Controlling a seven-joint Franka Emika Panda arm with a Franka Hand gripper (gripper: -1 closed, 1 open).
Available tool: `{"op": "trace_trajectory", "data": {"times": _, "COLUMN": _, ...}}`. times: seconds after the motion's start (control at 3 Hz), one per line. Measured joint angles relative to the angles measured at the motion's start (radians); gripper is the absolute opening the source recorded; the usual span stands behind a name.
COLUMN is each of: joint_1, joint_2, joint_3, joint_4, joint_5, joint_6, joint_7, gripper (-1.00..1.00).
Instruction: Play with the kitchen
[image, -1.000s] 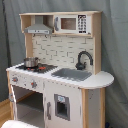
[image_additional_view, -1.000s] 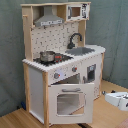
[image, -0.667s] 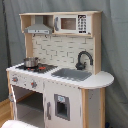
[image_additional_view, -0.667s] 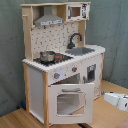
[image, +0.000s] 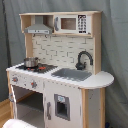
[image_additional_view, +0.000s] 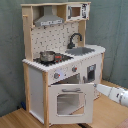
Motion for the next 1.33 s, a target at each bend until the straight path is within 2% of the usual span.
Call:
{"op": "trace_trajectory", "data": {"times": 0.67, "joint_1": -0.113, "joint_2": 0.0, "joint_3": -0.163, "joint_4": 0.0, "joint_5": -0.033, "joint_6": 0.049, "joint_7": 0.043, "gripper": 1.0}}
{"op": "trace_trajectory", "data": {"times": 1.33, "joint_1": -0.257, "joint_2": 0.007, "joint_3": -0.298, "joint_4": 0.03, "joint_5": -0.031, "joint_6": 0.118, "joint_7": 0.072, "gripper": 1.0}}
